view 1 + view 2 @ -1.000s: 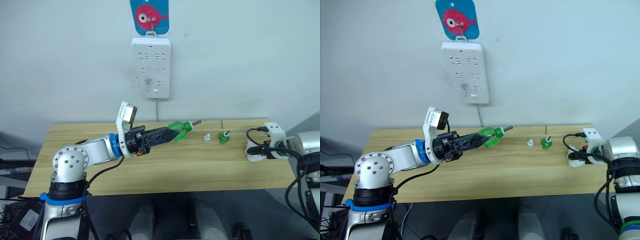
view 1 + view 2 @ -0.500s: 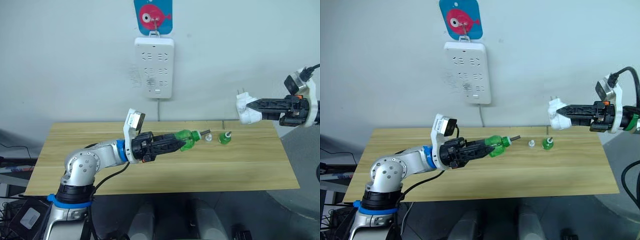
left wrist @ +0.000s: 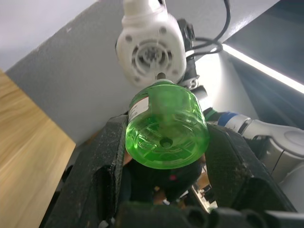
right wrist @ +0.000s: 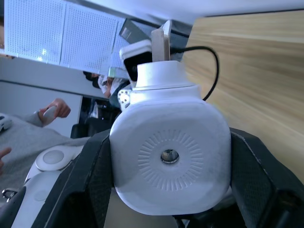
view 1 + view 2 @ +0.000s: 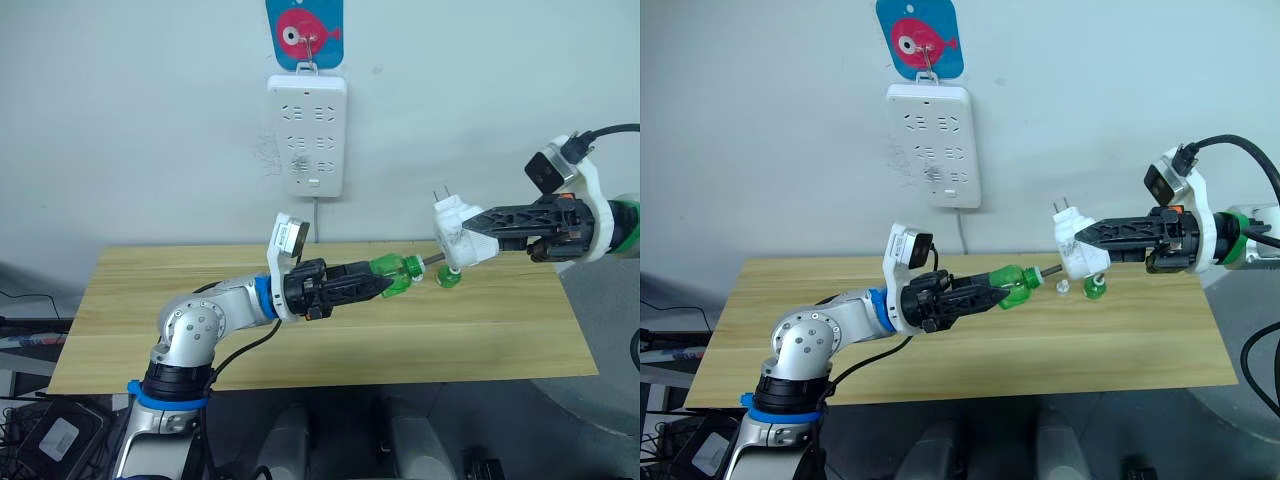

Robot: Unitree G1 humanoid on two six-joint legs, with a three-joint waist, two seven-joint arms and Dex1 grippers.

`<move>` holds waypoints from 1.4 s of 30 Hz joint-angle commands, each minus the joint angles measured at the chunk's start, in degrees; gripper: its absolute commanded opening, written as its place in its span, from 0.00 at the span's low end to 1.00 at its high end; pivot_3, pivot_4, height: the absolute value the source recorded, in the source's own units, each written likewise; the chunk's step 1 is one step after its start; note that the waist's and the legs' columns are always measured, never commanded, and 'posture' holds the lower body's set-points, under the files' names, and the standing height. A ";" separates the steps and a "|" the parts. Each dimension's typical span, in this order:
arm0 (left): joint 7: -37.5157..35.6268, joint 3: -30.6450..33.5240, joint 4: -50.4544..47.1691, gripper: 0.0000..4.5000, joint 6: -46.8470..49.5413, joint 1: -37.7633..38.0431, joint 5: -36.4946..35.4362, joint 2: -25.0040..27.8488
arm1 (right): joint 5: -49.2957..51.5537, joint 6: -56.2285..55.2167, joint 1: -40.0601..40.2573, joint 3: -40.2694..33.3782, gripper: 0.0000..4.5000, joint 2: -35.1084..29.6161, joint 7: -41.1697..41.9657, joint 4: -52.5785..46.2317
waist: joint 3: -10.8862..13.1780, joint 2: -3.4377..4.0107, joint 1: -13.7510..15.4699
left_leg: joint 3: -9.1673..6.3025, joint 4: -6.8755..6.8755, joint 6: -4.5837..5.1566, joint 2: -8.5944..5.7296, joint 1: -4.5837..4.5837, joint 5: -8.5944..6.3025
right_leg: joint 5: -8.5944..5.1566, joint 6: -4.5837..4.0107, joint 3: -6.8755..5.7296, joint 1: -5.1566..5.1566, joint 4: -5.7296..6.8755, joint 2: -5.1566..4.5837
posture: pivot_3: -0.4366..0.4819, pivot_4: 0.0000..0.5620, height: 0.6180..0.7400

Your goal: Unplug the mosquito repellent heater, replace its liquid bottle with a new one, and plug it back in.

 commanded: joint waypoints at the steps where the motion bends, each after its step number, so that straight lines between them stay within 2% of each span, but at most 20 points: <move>1: -0.22 0.90 -0.89 0.49 -0.17 -0.80 -0.90 0.03 | 6.55 -2.10 0.08 -0.09 0.66 -1.72 -2.85 -1.28 | 0.01 -0.01 0.00 | -0.01 0.00 0.00 0.00 0.01 0.00 | 0.00 0.00 -0.01 0.00 0.01 0.00 | 0.34 0.46 1.00; 15: 0.68 1.19 -0.13 0.49 0.50 -2.73 -1.80 -0.69 | 6.82 -2.76 2.75 0.10 0.66 -2.08 -1.92 -5.50 | 0.01 -0.01 -0.04 | -0.02 0.00 0.15 0.01 0.01 -0.08 | 0.00 0.00 0.00 0.00 0.00 0.01 | 0.33 0.47 1.00; 30: 1.59 1.33 -2.24 0.49 2.70 -2.44 -4.31 -0.56 | 6.82 -3.62 1.42 0.27 0.66 -0.10 -3.26 -3.13 | 0.01 -0.01 -0.07 | -0.05 0.00 0.20 0.01 0.01 -0.11 | 0.00 0.00 0.00 0.00 -0.01 0.01 | 0.34 0.48 1.00; 42: 1.49 0.68 -1.32 0.49 1.52 -2.73 -2.83 -1.06 | 6.82 -3.15 1.18 0.32 0.66 0.79 -1.99 -4.65 | 0.01 -0.01 -0.08 | -0.04 -0.01 0.21 0.01 0.01 -0.12 | 0.00 0.00 0.00 0.00 -0.01 0.01 | 0.33 0.48 1.00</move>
